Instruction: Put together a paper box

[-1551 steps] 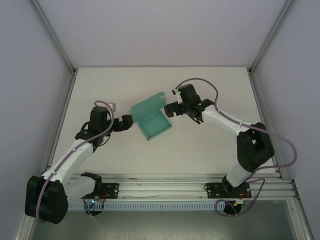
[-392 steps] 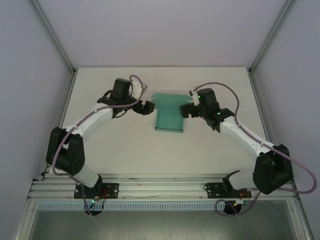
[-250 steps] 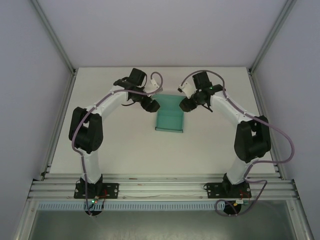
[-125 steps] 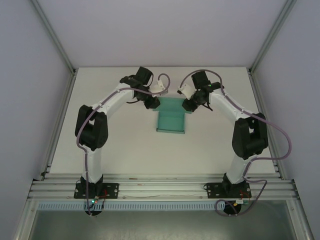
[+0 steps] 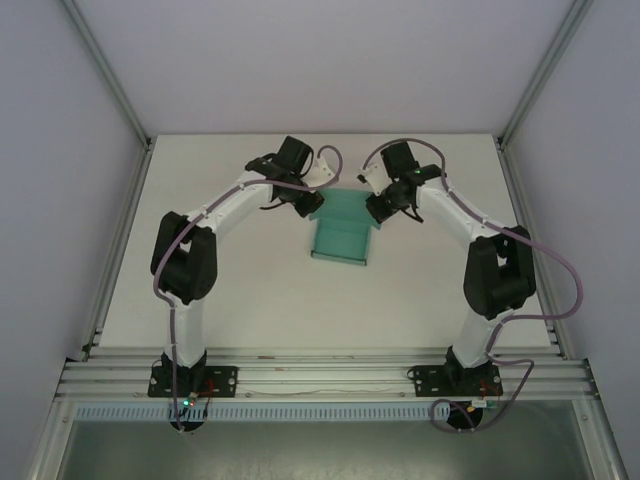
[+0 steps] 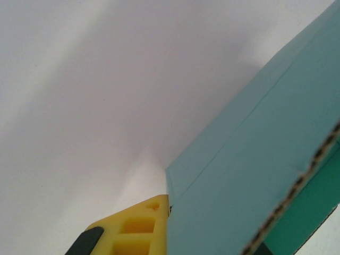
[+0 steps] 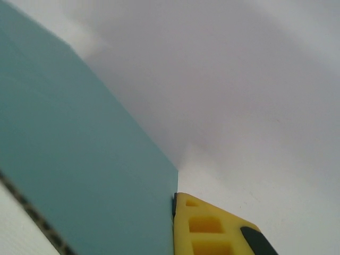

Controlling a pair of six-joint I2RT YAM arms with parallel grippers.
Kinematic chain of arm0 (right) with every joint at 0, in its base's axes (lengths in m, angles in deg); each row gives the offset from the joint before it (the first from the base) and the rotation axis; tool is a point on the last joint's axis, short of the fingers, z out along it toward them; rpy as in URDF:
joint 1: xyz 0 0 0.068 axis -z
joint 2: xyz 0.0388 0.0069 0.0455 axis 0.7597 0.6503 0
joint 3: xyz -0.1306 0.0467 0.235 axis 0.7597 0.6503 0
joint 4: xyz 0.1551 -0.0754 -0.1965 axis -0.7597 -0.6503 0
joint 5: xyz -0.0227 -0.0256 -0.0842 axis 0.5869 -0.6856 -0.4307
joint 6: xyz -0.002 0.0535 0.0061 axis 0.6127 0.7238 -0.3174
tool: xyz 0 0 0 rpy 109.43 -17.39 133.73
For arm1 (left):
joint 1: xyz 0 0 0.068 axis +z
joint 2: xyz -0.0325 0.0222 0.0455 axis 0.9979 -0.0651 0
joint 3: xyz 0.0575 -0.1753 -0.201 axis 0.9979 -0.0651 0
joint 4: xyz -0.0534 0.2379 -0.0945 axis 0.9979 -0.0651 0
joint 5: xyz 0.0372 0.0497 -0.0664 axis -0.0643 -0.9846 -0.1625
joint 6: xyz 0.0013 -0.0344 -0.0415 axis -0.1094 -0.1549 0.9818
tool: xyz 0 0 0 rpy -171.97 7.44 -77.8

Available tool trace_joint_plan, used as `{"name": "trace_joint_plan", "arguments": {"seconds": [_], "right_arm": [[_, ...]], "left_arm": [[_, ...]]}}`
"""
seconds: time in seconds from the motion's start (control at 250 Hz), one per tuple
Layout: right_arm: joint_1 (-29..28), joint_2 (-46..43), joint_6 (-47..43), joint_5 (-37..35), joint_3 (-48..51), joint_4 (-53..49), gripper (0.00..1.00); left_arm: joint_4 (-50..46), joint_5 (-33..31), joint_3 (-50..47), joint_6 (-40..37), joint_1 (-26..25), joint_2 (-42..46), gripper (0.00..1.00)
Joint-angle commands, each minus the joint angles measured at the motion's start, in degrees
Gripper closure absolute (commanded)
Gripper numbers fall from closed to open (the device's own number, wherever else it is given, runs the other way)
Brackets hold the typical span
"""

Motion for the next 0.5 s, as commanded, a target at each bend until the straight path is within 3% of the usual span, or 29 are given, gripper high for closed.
{"name": "trace_joint_plan", "arguments": {"seconds": [0.0, 0.184, 0.288, 0.496], "right_arm": [[-1.6, -3.3, 16.4, -10.9, 1.0, 6.9, 0.95], [-4.8, -4.7, 34.2, -22.1, 4.0, 14.0, 0.96], [-6.0, -4.6, 41.9, -22.7, 5.8, 18.2, 0.96], [-9.5, -4.1, 46.9, -26.1, 7.8, 22.5, 0.99]], "left_arm": [[3.7, -4.4, -2.5, 11.0, -0.8, 3.3, 0.98], [10.0, -6.0, -7.7, 26.6, -1.5, 6.3, 0.98], [14.6, -7.5, -10.0, 35.0, -1.5, 7.1, 0.97], [19.1, -5.8, -10.7, 45.0, -1.7, 6.3, 0.90]]}}
